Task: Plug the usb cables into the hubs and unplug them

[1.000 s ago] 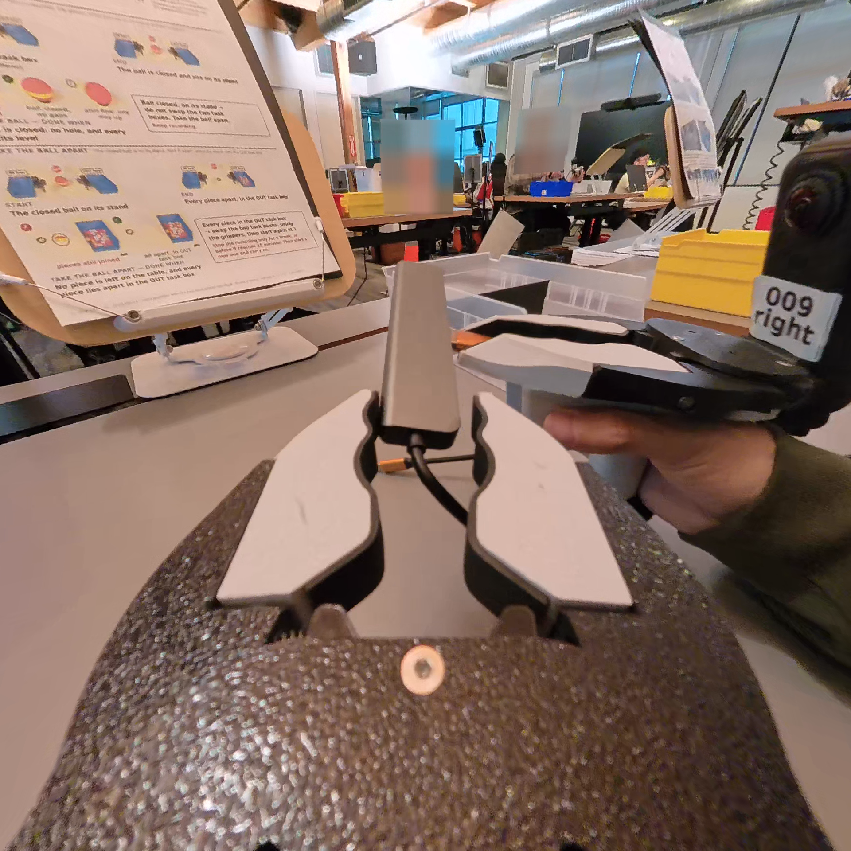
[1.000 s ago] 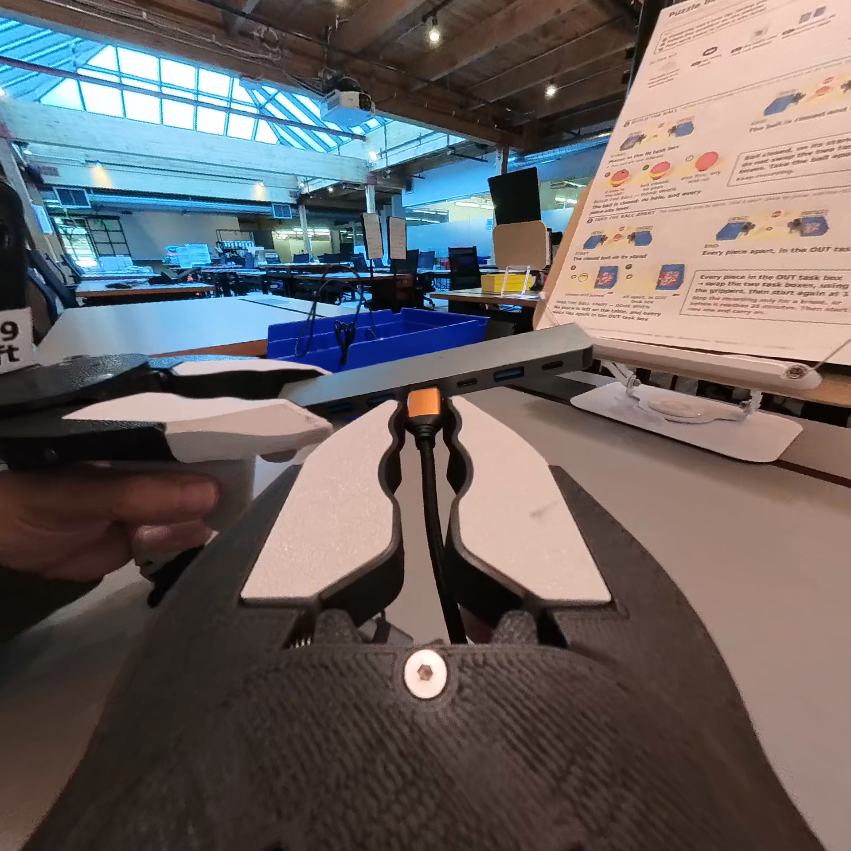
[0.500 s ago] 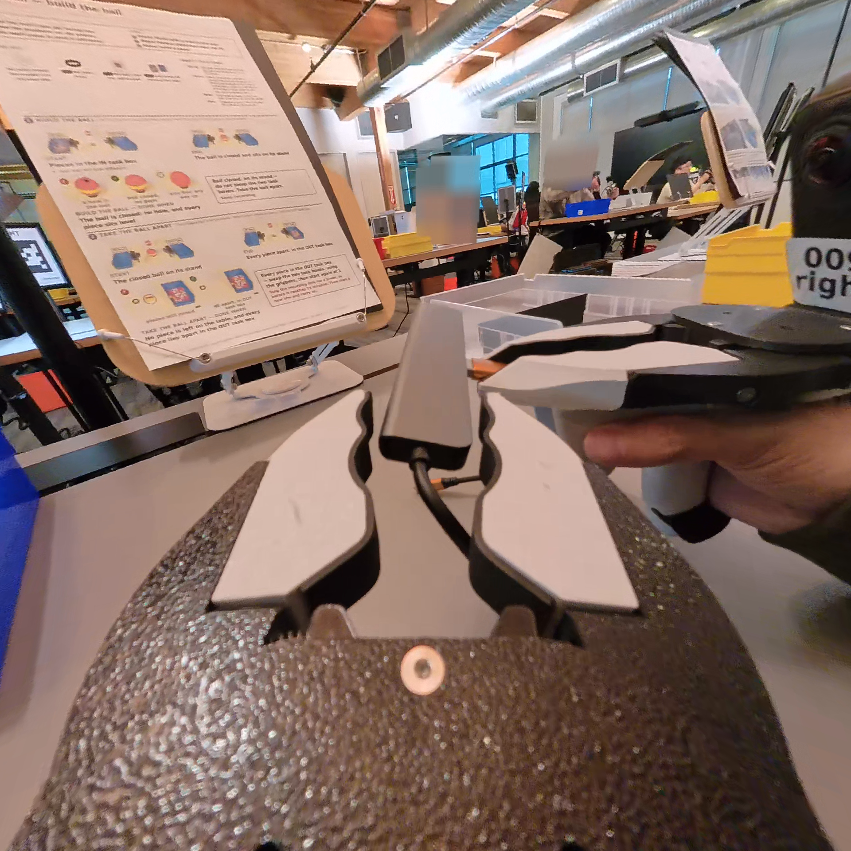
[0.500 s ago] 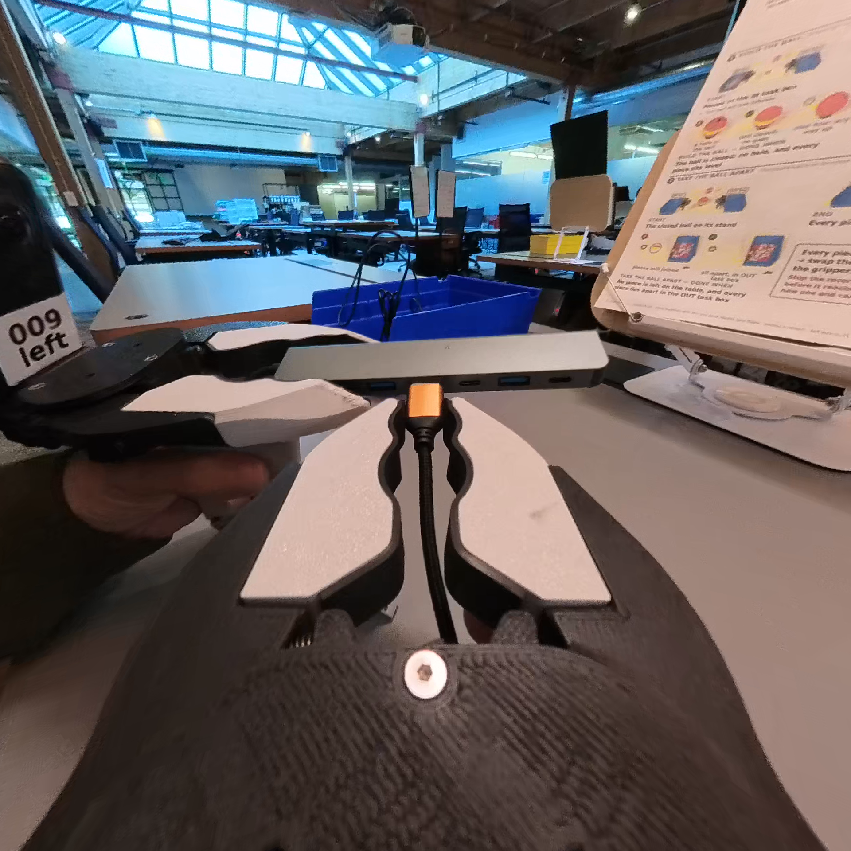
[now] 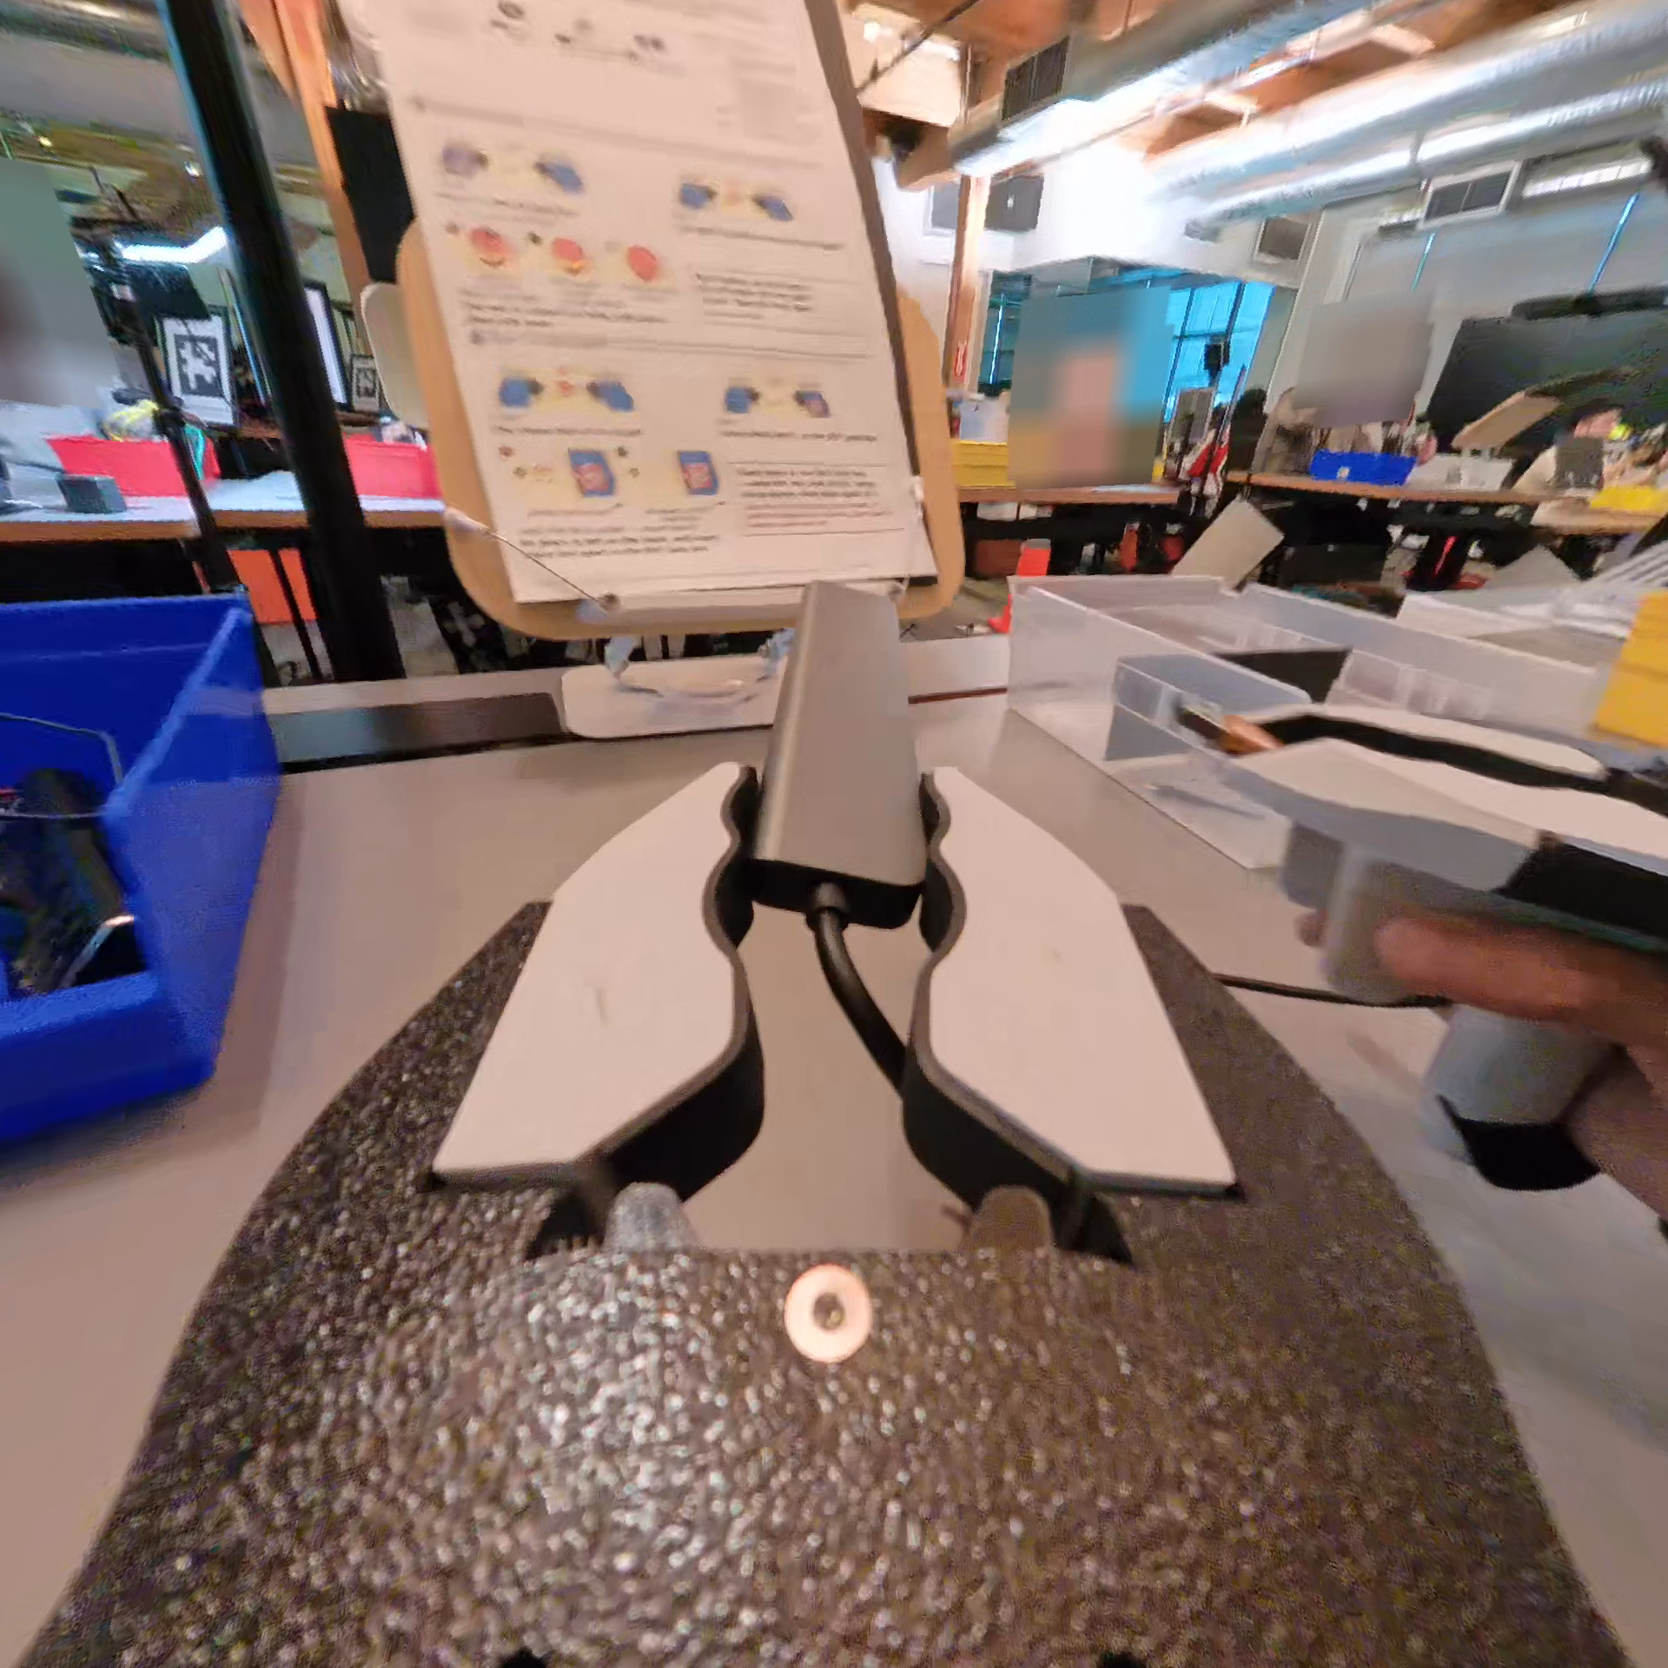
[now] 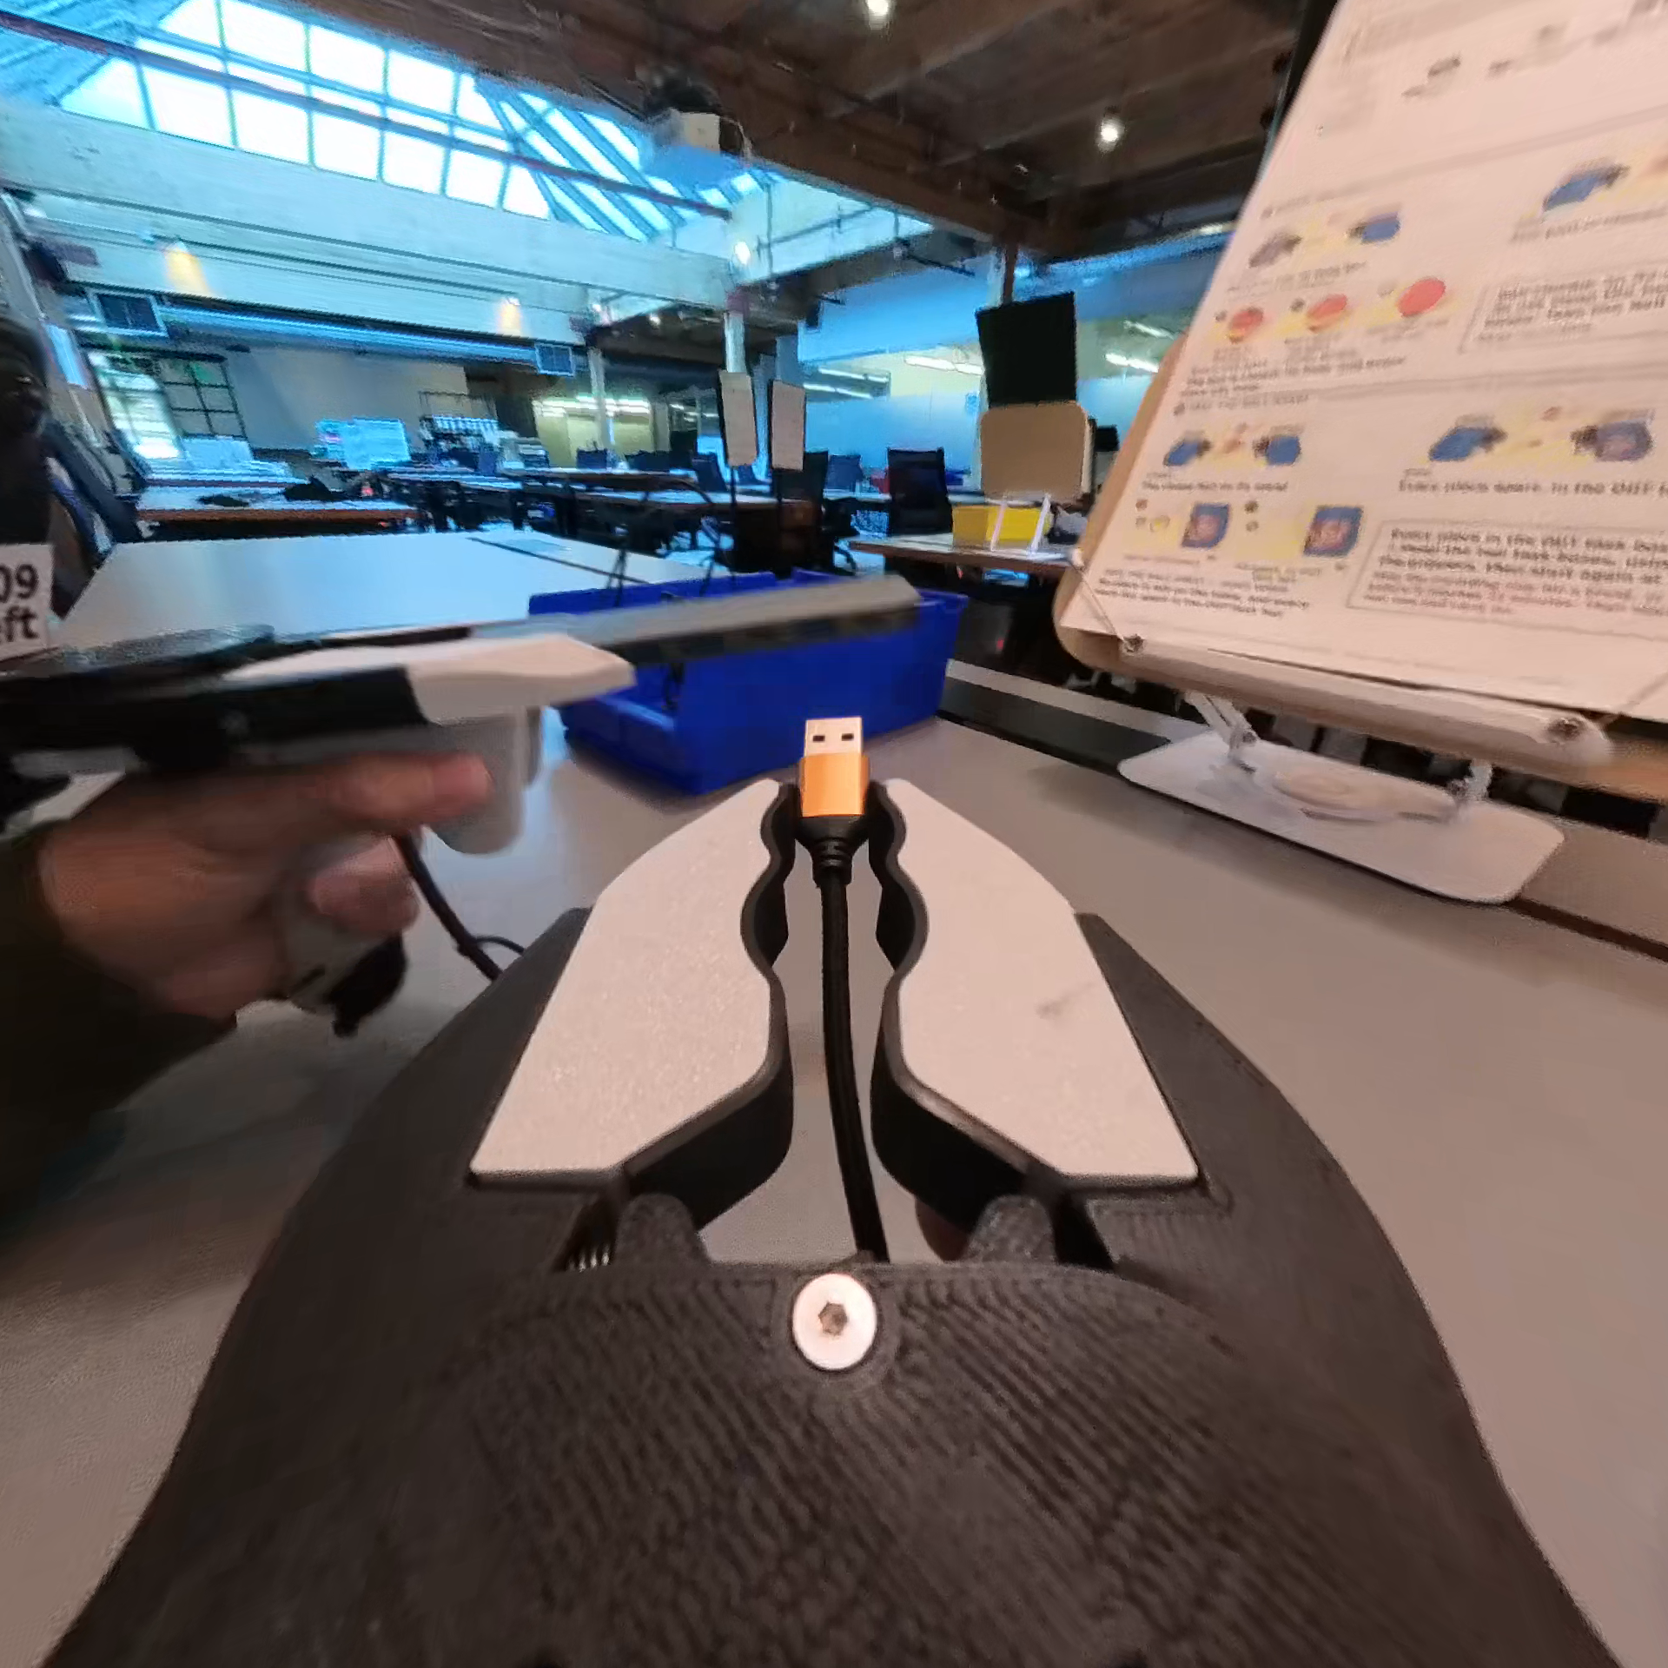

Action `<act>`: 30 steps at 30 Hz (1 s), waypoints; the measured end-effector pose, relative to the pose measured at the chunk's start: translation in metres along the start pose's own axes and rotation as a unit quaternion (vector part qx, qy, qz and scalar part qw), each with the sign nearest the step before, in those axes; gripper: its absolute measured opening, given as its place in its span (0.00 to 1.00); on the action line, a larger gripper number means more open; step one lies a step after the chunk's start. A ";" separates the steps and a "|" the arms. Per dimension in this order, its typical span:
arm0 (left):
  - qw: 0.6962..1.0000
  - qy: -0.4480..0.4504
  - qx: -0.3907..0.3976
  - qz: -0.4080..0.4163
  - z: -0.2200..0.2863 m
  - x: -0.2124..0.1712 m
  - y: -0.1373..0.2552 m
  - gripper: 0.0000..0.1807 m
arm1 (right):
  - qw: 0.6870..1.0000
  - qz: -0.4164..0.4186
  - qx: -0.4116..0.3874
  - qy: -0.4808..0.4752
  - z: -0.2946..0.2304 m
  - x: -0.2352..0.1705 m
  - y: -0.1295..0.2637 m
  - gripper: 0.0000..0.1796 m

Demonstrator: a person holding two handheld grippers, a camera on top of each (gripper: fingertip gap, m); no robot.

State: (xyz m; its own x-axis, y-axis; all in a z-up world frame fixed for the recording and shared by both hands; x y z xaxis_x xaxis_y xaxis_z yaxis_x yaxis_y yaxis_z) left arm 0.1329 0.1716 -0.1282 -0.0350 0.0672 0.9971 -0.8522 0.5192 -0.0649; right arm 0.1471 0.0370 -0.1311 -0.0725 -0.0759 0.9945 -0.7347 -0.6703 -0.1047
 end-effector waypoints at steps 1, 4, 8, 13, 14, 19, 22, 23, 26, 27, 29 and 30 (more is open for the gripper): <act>1.000 0.005 0.007 0.008 -0.010 0.003 0.006 0.18 | 1.000 0.001 -0.011 -0.007 0.007 0.001 0.002 0.09; 0.999 0.027 0.016 0.015 -0.022 0.009 0.015 0.18 | 1.000 0.015 -0.012 -0.002 0.023 0.018 0.008 0.09; 1.000 0.025 0.010 0.005 -0.020 0.007 0.012 0.18 | 0.995 0.043 -0.047 0.079 0.076 0.063 0.025 0.09; 0.999 0.031 -0.018 -0.009 -0.010 -0.002 0.004 0.18 | 0.991 0.065 -0.077 0.086 0.164 0.133 0.039 0.09; 0.999 0.030 -0.022 -0.010 -0.008 -0.002 0.003 0.18 | 0.991 0.074 -0.082 0.082 0.177 0.147 0.042 0.09; 0.999 0.031 -0.023 -0.014 -0.008 -0.004 0.002 0.19 | 0.982 0.084 -0.132 0.106 0.238 0.176 0.040 0.09; 0.999 0.037 -0.023 -0.015 -0.009 -0.006 0.002 0.18 | 0.975 0.074 -0.148 0.148 0.260 0.158 0.031 0.09; 0.999 0.039 -0.023 -0.016 -0.010 -0.007 0.002 0.18 | 0.973 0.051 -0.153 0.165 0.266 0.142 0.025 0.09; 0.999 0.038 -0.024 -0.021 -0.010 -0.009 0.001 0.19 | 0.962 -0.032 -0.156 0.221 0.275 0.086 0.014 0.09; 0.999 0.037 -0.024 -0.021 -0.009 -0.008 0.001 0.19 | 0.955 -0.061 -0.157 0.246 0.276 0.069 0.013 0.09; 0.999 0.035 -0.027 -0.020 -0.008 -0.008 0.000 0.18 | 0.934 -0.094 -0.168 0.301 0.275 0.048 0.011 0.09; 0.999 0.034 -0.029 -0.021 -0.007 -0.008 0.000 0.19 | 0.924 -0.115 -0.175 0.320 0.276 0.039 0.010 0.09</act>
State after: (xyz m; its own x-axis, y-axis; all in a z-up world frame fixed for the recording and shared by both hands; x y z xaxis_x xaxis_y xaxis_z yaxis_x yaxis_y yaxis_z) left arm 0.1370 0.1769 -0.1361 0.0368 0.1010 0.9942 -0.8206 0.5708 -0.0277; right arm 0.3232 -0.1759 -0.0954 -0.1888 0.5653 0.8030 -0.9453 -0.3260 0.0072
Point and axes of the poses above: each gripper's, where its closed fingertips meet, y back along the fingers, x out of its top, z = x × y across the jaws, the point moved 3 cm from there along y, back along the fingers, and after that the axes turned 14 degrees about -x, right-handed, at the moved point
